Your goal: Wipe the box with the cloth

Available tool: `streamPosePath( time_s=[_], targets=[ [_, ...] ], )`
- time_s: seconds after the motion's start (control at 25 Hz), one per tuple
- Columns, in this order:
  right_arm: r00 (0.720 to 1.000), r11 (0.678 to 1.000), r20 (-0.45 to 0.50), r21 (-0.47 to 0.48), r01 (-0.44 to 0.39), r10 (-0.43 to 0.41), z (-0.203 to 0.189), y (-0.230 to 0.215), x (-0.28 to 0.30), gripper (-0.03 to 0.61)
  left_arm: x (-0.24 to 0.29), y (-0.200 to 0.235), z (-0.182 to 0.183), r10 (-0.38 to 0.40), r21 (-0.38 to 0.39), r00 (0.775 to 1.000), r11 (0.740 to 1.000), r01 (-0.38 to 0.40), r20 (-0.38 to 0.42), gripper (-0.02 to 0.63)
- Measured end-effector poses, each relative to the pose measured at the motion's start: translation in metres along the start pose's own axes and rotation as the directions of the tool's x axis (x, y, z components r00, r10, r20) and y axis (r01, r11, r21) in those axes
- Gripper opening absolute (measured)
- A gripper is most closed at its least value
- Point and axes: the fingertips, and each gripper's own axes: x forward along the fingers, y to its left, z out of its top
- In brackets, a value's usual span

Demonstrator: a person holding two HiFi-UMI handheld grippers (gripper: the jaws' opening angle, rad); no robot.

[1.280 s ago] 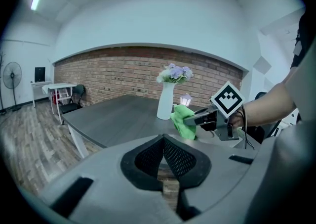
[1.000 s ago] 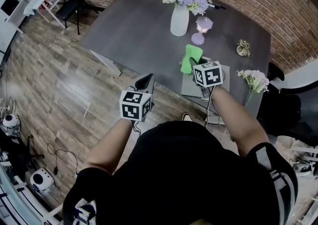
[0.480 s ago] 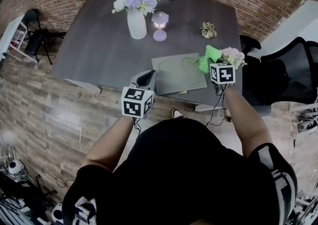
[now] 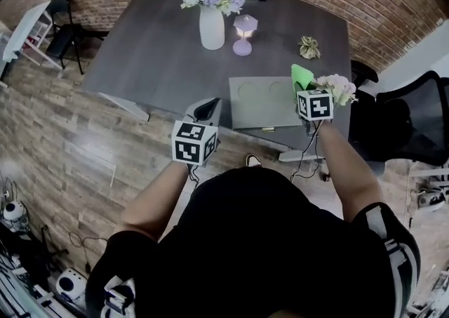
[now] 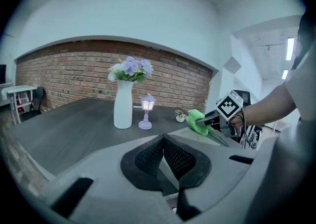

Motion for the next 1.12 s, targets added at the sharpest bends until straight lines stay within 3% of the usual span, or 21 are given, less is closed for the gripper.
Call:
streamPosePath(
  time_s=[0.16,0.36,0.68,0.92,1.12],
  targets=[
    [0.992,0.989,0.001,-0.076,-0.128,0.128,0.019,0.071,0.025,0.044,-0.039,0.030,-0.010,0.100,-0.027,0.995,0.995,-0.100,0.002,0.008],
    [0.955,0.942,0.002,-0.167,-0.291,0.295,0.037,0.174,0.042,0.044,-0.092,0.069,-0.029,0.235,-0.075,0.972,0.969,-0.234,-0.004,0.008],
    [0.877,0.859,0.013,-0.207,-0.468,0.481,0.052,0.293,0.018,0.044,-0.140,0.088,-0.051,0.294,-0.117,0.956,0.949,-0.294,-0.011,0.008],
    [0.849,0.851,0.086,-0.125,-0.510,0.522,0.067,0.300,-0.004,0.045,-0.135,0.076,-0.061,0.249,-0.104,0.968,0.963,-0.249,-0.019,0.008],
    [0.891,0.895,0.092,-0.070,-0.440,0.445,0.058,0.246,0.004,0.044,-0.117,0.070,-0.045,0.233,-0.077,0.973,0.970,-0.232,-0.001,0.008]
  ],
)
